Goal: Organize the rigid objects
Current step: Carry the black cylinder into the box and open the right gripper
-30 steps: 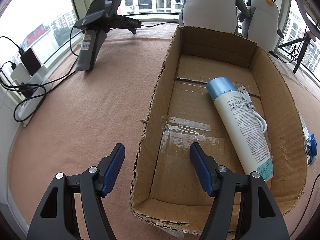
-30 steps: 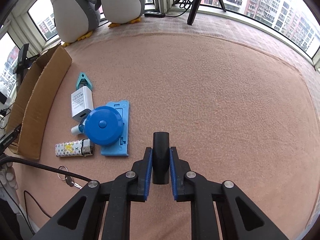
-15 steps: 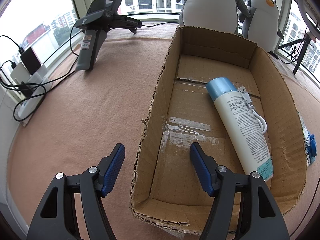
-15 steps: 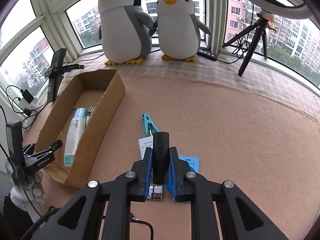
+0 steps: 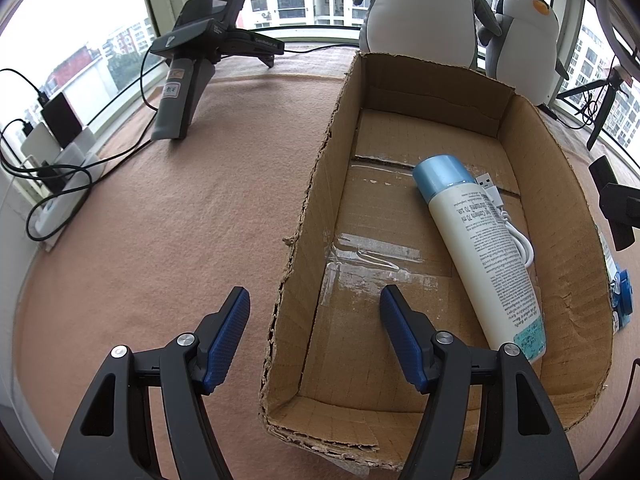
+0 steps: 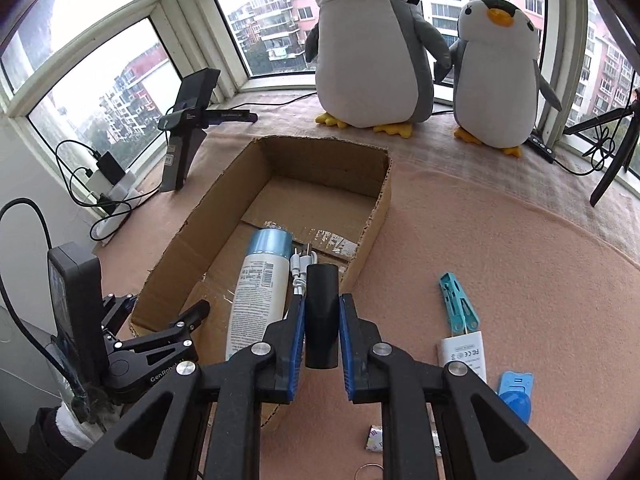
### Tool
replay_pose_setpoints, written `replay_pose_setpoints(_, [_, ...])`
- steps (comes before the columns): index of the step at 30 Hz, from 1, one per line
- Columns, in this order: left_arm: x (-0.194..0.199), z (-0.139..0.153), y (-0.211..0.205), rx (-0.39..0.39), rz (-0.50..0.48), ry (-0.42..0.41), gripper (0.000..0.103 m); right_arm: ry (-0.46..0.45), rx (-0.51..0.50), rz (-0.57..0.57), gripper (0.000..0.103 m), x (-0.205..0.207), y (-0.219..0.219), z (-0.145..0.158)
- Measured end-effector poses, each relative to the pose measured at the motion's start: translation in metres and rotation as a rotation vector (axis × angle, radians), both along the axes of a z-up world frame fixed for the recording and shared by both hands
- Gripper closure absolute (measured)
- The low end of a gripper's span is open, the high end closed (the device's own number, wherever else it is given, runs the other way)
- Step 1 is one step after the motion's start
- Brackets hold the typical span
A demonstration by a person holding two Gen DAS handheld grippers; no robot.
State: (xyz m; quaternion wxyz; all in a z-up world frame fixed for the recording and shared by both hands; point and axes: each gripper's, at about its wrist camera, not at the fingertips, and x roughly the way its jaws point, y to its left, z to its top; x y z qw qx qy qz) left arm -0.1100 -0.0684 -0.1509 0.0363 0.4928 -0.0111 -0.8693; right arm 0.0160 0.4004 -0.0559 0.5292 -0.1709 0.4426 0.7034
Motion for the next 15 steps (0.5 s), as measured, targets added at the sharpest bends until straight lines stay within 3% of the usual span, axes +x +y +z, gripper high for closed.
replay_pose_setpoints(15, [0.000, 0.000, -0.001, -0.001, -0.004, 0.000, 0.035, 0.017, -0.035, 0.019, 0.088, -0.028, 0.019, -0.011])
